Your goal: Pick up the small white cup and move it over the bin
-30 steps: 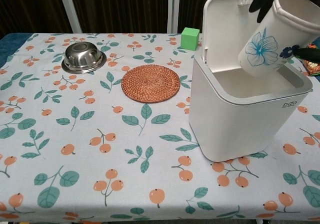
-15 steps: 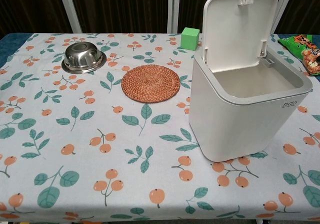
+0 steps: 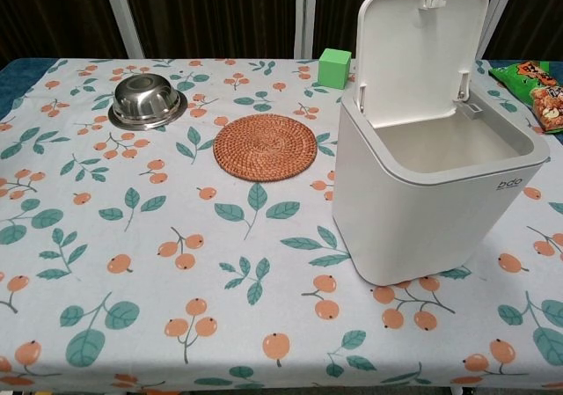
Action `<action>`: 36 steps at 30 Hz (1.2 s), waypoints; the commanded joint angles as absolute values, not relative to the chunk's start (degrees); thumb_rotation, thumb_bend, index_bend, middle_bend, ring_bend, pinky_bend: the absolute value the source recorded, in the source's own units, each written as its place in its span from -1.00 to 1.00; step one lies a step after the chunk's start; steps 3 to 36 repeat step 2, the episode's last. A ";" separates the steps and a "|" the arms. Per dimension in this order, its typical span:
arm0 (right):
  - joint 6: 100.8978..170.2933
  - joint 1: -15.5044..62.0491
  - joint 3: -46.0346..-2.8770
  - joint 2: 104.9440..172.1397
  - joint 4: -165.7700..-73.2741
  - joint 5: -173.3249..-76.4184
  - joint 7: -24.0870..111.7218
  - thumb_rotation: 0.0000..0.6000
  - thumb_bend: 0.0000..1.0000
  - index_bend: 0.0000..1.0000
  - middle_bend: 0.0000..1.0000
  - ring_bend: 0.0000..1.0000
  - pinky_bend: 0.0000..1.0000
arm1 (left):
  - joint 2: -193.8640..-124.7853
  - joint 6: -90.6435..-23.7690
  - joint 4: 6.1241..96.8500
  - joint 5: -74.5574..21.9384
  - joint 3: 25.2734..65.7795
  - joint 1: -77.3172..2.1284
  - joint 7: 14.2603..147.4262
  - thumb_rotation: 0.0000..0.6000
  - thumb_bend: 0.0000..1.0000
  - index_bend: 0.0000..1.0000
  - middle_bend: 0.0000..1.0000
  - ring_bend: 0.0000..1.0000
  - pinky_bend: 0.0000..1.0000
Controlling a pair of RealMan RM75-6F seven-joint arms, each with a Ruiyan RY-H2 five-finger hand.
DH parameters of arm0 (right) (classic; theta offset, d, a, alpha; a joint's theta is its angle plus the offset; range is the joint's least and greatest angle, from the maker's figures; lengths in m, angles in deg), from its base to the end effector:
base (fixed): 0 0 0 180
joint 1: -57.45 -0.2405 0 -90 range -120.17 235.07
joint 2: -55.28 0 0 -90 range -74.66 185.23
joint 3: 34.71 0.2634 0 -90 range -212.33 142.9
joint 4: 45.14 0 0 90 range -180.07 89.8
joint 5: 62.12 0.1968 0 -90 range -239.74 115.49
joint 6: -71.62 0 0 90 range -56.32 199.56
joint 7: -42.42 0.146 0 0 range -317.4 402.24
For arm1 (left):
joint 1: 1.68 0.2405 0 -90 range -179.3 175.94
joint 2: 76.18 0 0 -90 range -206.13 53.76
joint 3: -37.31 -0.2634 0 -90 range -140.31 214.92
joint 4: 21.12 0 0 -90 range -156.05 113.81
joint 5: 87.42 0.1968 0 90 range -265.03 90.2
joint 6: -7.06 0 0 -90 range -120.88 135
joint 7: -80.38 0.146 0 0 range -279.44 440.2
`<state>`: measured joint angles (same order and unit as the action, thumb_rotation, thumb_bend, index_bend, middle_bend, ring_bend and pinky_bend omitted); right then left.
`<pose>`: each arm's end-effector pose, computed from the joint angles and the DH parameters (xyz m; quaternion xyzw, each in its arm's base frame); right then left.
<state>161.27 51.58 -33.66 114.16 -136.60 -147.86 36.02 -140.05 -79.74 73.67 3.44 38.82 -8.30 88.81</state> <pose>-0.3144 -0.1823 0.2125 0.6216 -0.3001 0.3431 0.6371 -0.2878 0.1855 0.1683 -0.6426 -0.3223 -0.3842 0.5792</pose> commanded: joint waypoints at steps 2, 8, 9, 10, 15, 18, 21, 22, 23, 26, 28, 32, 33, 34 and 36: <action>161.50 54.72 -32.34 117.45 -133.13 -141.87 36.29 1.00 -0.81 -1.00 -1.00 -1.00 -1.00 | -139.92 -79.62 74.00 3.13 38.99 -8.37 88.94 1.00 -0.94 -0.68 -0.68 -0.82 -0.62; 161.50 54.72 -32.34 117.45 -133.13 -141.87 36.29 1.00 -0.81 -1.00 -1.00 -1.00 -1.00 | -139.92 -79.62 74.00 3.13 38.99 -8.37 88.94 1.00 -0.94 -0.68 -0.68 -0.82 -0.62; 161.50 54.72 -32.34 117.45 -133.13 -141.87 36.29 1.00 -0.81 -1.00 -1.00 -1.00 -1.00 | -139.92 -79.62 74.00 3.13 38.99 -8.37 88.94 1.00 -0.94 -0.68 -0.68 -0.82 -0.62; 161.50 54.72 -32.34 117.45 -133.13 -141.87 36.29 1.00 -0.81 -1.00 -1.00 -1.00 -1.00 | -139.92 -79.62 74.00 3.13 38.99 -8.37 88.94 1.00 -0.94 -0.68 -0.68 -0.82 -0.62; 161.50 54.72 -32.34 117.45 -133.13 -141.87 36.29 1.00 -0.81 -1.00 -1.00 -1.00 -1.00 | -139.92 -79.62 74.00 3.13 38.99 -8.37 88.94 1.00 -0.94 -0.68 -0.68 -0.82 -0.62; 161.50 54.72 -32.34 117.45 -133.13 -141.87 36.29 1.00 -0.81 -1.00 -1.00 -1.00 -1.00 | -139.92 -79.62 74.00 3.13 38.99 -8.37 88.94 1.00 -0.94 -0.68 -0.68 -0.82 -0.62; 161.50 54.72 -32.34 117.45 -133.13 -141.87 36.29 1.00 -0.81 -1.00 -1.00 -1.00 -1.00 | -139.92 -79.62 74.00 3.13 38.99 -8.37 88.94 1.00 -0.94 -0.68 -0.68 -0.82 -0.62; 161.50 54.72 -32.34 117.45 -133.13 -141.87 36.29 1.00 -0.81 -1.00 -1.00 -1.00 -1.00 | -139.92 -79.62 74.00 3.13 38.99 -8.37 88.94 1.00 -0.94 -0.68 -0.68 -0.82 -0.62; 161.50 54.72 -32.34 117.45 -133.13 -141.87 36.29 1.00 -0.81 -1.00 -1.00 -1.00 -1.00 | -139.92 -79.62 74.00 3.13 38.99 -8.37 88.94 1.00 -0.94 -0.68 -0.68 -0.82 -0.62; 161.50 54.72 -32.34 117.45 -133.13 -141.87 36.29 1.00 -0.81 -1.00 -1.00 -1.00 -1.00 | -139.92 -79.62 74.00 3.13 38.99 -8.37 88.94 1.00 -0.94 -0.68 -0.68 -0.82 -0.62; 161.50 54.72 -32.34 117.45 -133.13 -141.87 36.29 1.00 -0.81 -1.00 -1.00 -1.00 -1.00 | -139.92 -79.62 74.00 3.13 38.99 -8.37 88.94 1.00 -0.94 -0.68 -0.68 -0.82 -0.62; 161.50 54.72 -32.34 117.45 -133.13 -141.87 36.29 1.00 -0.81 -1.00 -1.00 -1.00 -1.00 | -139.92 -79.62 74.00 3.13 38.99 -8.37 88.94 1.00 -0.94 -0.68 -0.68 -0.82 -0.62; 161.50 54.72 -32.34 117.45 -133.13 -141.87 36.29 1.00 -0.81 -1.00 -1.00 -1.00 -1.00 | -139.92 -79.62 74.00 3.13 38.99 -8.37 88.94 1.00 -0.94 -0.68 -0.68 -0.82 -0.62; 161.50 54.72 -32.34 117.45 -133.13 -141.87 36.29 1.00 -0.81 -1.00 -1.00 -1.00 -1.00 | -139.92 -79.62 74.00 3.13 38.99 -8.37 88.94 1.00 -0.94 -0.68 -0.68 -0.82 -0.62; 161.50 54.72 -32.34 117.45 -133.13 -141.87 36.29 1.00 -0.81 -1.00 -1.00 -1.00 -1.00 | -139.92 -79.62 74.00 3.13 38.99 -8.37 88.94 1.00 -0.94 -0.68 -0.68 -0.82 -0.62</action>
